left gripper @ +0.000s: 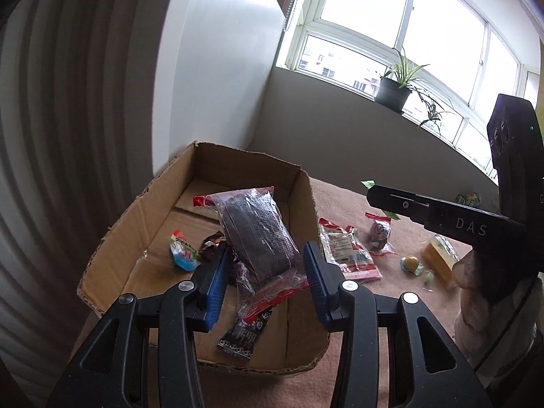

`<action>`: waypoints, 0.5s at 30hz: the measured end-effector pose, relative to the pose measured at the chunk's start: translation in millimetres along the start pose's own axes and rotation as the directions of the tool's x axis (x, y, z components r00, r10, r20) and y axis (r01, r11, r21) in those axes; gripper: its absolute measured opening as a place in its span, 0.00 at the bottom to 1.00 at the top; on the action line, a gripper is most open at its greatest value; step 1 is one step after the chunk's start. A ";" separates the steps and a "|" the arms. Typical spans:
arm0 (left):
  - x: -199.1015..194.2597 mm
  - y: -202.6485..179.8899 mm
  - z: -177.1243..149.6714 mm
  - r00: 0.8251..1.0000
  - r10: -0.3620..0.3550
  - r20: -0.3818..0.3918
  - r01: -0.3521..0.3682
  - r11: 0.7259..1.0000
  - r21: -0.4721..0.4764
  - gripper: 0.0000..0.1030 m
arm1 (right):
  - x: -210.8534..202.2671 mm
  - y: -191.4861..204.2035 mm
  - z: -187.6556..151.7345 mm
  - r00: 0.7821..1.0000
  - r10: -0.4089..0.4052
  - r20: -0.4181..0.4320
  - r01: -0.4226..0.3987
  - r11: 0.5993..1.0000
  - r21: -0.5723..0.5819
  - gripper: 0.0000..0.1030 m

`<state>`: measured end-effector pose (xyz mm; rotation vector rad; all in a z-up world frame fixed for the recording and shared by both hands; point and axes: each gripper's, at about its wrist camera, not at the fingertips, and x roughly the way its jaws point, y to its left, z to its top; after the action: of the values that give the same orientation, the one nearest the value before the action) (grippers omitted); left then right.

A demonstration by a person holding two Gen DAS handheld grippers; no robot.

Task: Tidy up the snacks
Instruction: 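Carry the dark snack bag into the box while the right tool brings the green candy, then open the left tool over the box while the right tool releases the green candy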

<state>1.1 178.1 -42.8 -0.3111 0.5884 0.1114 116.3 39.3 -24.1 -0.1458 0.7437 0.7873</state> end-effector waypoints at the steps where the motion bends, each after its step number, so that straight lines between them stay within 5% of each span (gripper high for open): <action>1: -0.8 4.8 -0.9 1.000 0.005 0.001 -0.005 1.000 -0.003 0.41 | 6.8 3.6 1.4 1.000 0.005 -0.006 -0.005 1.000 -0.001 0.22; 15: 3.2 28.5 -4.1 1.000 0.017 -0.009 -0.017 1.000 -0.021 0.41 | 65.2 30.1 20.2 0.998 0.045 -0.048 -0.045 0.999 0.006 0.22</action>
<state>-3.9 203.8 -55.2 -0.3273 0.5993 0.1329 137.4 107.0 -47.6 -0.1442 0.7963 0.8267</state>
